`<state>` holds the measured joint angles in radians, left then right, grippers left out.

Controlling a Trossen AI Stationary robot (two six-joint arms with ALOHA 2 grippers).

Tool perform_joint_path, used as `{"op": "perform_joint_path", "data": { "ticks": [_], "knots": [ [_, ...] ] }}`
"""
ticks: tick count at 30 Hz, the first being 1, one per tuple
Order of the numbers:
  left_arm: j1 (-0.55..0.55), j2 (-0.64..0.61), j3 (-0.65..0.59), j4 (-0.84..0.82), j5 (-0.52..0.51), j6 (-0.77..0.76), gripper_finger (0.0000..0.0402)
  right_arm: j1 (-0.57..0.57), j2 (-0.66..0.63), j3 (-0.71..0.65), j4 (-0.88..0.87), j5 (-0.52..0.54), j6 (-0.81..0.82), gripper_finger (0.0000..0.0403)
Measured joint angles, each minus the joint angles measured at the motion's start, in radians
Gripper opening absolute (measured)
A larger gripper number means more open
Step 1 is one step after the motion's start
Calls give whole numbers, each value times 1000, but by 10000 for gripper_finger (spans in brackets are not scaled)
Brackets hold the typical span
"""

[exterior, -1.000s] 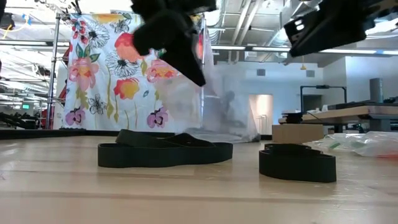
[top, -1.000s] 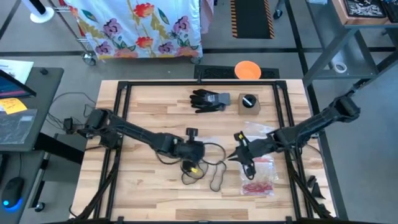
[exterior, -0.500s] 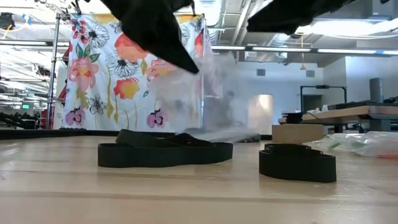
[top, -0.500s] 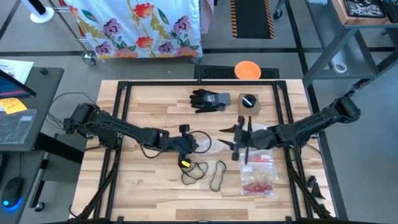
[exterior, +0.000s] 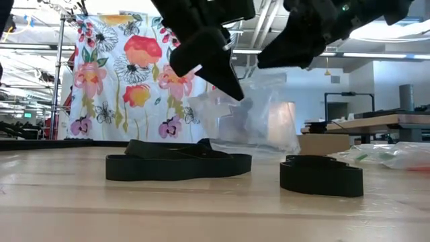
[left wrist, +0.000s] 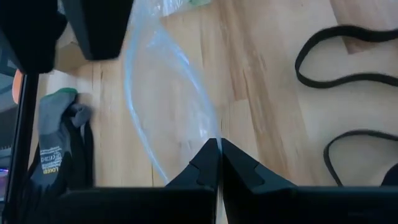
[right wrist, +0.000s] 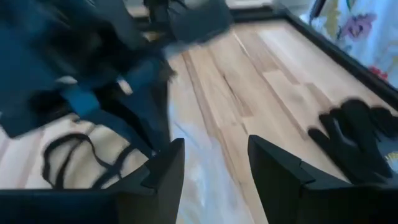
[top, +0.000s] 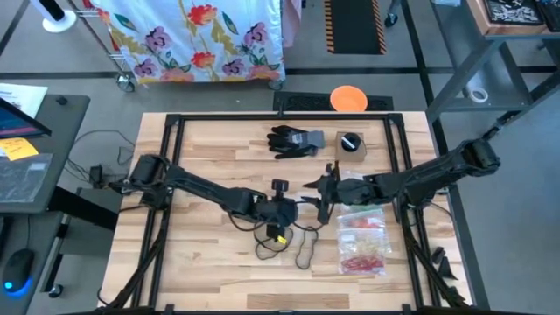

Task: Sort rubber bands
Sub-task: Open the transparent zip bag

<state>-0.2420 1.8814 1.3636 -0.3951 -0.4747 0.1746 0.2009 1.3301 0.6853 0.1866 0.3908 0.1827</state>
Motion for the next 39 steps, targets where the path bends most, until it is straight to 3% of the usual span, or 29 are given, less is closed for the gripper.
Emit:
{"op": "perform_joint_path", "data": {
  "ticks": [11,22,26,33,39],
  "knots": [
    [0,4,7,3,-2,-12,0,-8,35,2,-63,-17,60,176],
    [0,4,7,1,-5,-25,0,-12,32,46,-231,-50,125,169],
    [0,4,7,2,-5,-26,0,-16,32,47,-238,-48,132,132],
    [0,4,7,15,-5,-22,0,-19,32,47,-220,-47,111,12],
    [0,4,7,29,-4,-20,0,-6,32,47,-146,8,75,3]
  ]
}}
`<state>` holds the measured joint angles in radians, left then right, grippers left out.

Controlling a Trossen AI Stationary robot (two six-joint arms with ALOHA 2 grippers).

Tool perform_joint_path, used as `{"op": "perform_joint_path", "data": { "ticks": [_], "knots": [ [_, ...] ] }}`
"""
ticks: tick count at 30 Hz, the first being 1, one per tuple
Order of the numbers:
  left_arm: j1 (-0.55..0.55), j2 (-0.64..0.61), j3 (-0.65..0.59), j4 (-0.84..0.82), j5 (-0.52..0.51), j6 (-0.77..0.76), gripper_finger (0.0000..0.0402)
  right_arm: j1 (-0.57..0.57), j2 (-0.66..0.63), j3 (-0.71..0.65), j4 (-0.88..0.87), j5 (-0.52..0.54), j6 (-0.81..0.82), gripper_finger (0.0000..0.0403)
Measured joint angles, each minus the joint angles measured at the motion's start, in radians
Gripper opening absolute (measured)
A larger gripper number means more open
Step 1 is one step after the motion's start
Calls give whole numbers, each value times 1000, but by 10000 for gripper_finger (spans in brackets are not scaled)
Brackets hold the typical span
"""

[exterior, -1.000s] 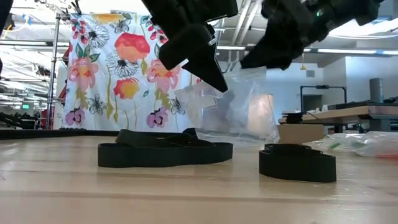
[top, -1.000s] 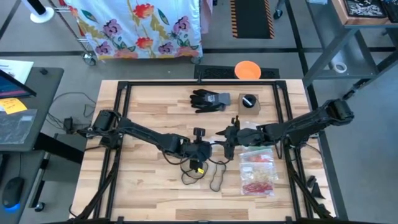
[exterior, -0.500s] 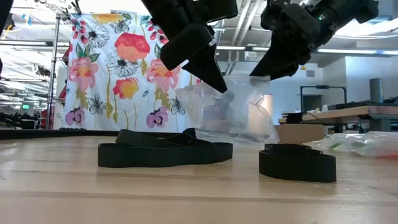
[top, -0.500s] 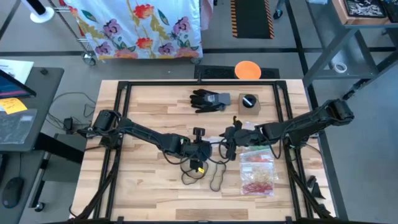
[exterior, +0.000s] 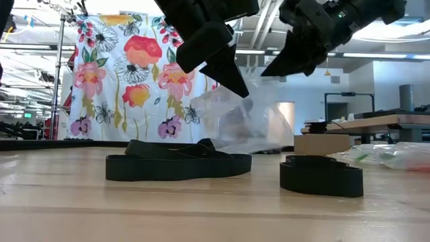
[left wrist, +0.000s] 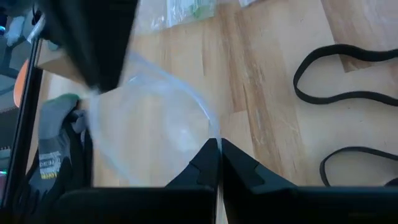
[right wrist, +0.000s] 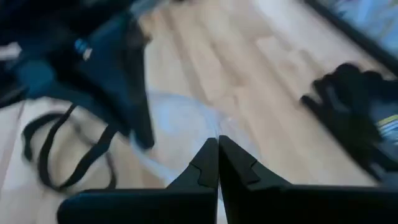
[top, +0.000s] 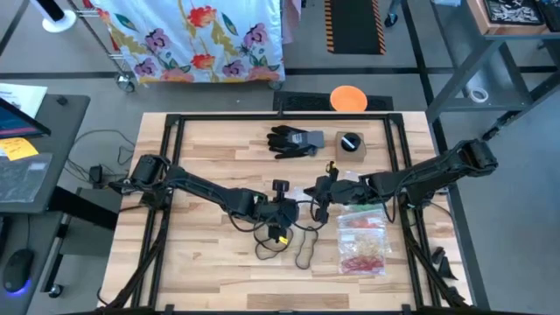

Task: Sort rubber bands
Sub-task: Open the transparent zip bag

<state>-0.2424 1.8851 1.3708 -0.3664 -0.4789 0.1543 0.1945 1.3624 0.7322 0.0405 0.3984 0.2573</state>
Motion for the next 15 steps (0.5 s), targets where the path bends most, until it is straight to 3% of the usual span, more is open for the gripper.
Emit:
{"op": "perform_joint_path", "data": {
  "ticks": [3,8,12,15],
  "knots": [
    [0,0,0,24,1,18,0,17,0,0,58,52,-13,2],
    [0,0,0,104,14,45,0,43,0,-28,211,47,-39,1],
    [0,0,0,139,112,71,0,48,0,-33,236,42,-56,1],
    [0,0,0,145,112,60,1,43,0,-34,233,41,-58,1]
  ]
}}
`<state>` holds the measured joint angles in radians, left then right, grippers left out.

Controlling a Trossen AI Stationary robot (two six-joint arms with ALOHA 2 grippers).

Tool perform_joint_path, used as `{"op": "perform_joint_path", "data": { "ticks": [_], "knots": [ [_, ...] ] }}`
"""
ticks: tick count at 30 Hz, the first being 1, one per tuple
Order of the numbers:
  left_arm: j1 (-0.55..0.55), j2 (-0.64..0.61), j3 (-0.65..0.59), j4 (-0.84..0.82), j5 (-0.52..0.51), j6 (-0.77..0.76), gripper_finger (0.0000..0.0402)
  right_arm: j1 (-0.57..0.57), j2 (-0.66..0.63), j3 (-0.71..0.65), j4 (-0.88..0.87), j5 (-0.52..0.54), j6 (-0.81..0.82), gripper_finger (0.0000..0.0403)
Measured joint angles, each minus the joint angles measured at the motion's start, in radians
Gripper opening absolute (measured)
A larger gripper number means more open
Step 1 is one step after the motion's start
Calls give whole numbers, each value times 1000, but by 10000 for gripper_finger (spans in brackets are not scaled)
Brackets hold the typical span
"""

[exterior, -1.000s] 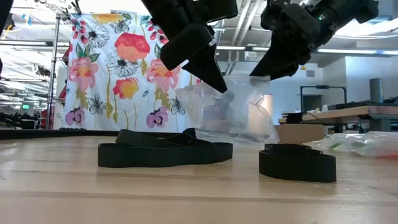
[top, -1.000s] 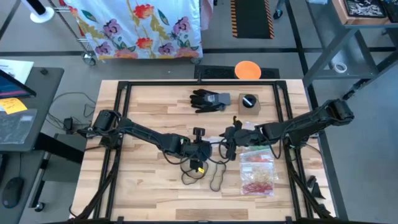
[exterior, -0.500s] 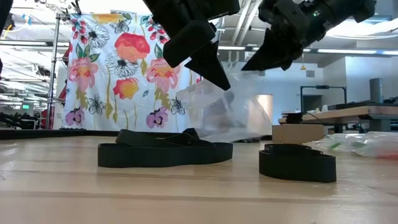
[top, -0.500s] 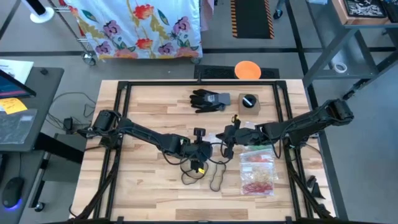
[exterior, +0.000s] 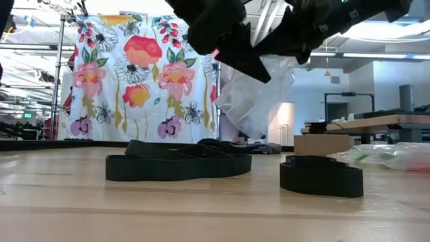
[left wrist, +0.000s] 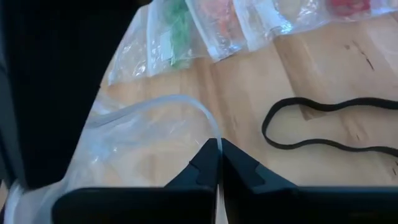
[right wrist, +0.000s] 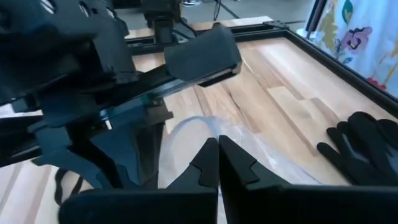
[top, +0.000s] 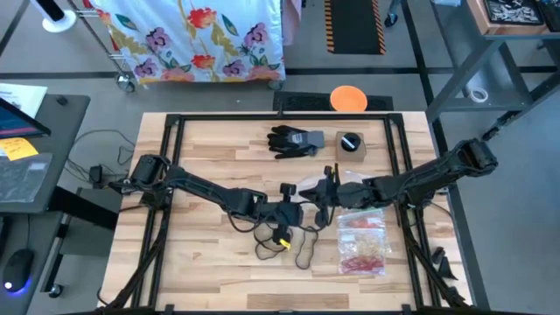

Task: Sort rubber bands
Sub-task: Open the transparent zip bag

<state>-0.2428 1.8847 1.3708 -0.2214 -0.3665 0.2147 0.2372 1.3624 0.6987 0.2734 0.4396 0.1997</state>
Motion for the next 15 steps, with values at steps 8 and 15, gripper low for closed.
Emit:
{"op": "perform_joint_path", "data": {
  "ticks": [8,15],
  "knots": [
    [0,0,0,-27,-38,-82,82,-28,-6,0,-59,59,-16,0],
    [-19,-13,16,-66,-73,-149,180,-44,-57,-1,-155,120,-15,0]
  ]
}}
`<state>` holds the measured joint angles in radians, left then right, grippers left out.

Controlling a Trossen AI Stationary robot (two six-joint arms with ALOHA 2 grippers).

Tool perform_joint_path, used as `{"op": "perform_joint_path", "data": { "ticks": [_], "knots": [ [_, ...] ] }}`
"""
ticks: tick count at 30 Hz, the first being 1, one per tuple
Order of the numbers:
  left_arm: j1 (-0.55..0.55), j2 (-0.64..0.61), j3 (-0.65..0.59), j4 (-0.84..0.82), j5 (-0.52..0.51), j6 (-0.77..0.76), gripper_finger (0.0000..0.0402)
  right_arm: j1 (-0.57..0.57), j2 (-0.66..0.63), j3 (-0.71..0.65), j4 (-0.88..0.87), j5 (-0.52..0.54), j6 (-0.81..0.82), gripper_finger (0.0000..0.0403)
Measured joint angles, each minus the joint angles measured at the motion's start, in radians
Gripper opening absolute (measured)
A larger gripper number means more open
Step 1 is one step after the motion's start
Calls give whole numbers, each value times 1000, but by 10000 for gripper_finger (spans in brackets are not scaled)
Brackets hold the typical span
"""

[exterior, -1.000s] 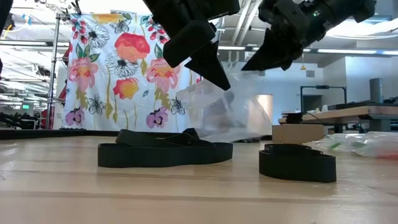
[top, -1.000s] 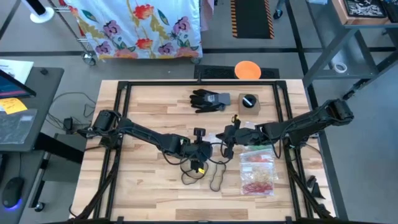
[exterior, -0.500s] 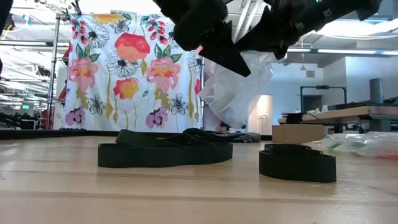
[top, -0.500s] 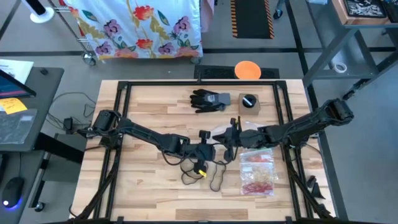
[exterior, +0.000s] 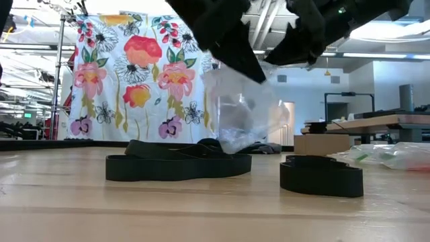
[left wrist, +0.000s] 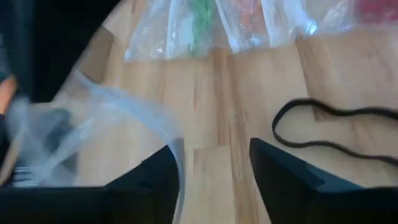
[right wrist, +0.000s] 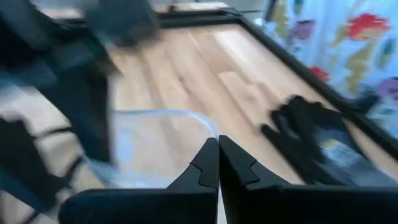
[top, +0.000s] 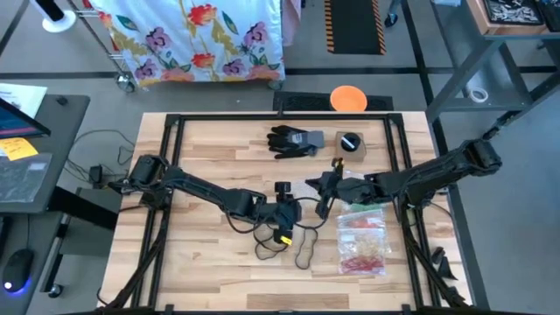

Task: Sort rubber bands
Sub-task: Open the transparent zip bag, then put the black rubber band into the transparent zip bag

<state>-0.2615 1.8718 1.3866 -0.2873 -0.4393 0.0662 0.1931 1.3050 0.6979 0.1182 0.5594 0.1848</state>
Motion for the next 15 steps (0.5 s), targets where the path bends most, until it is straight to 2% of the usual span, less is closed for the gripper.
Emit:
{"op": "perform_joint_path", "data": {
  "ticks": [5,7,12,15],
  "knots": [
    [-33,-57,69,-83,-12,-20,198,4,-53,-16,-76,101,24,0],
    [-52,-84,84,-149,-53,-59,198,-2,-70,-34,-80,115,24,0],
    [-122,-169,58,-297,-295,-175,198,-47,-123,-86,-85,132,50,0],
    [-149,-182,11,-302,-425,-191,198,-71,-134,-98,-83,97,53,0]
  ]
}}
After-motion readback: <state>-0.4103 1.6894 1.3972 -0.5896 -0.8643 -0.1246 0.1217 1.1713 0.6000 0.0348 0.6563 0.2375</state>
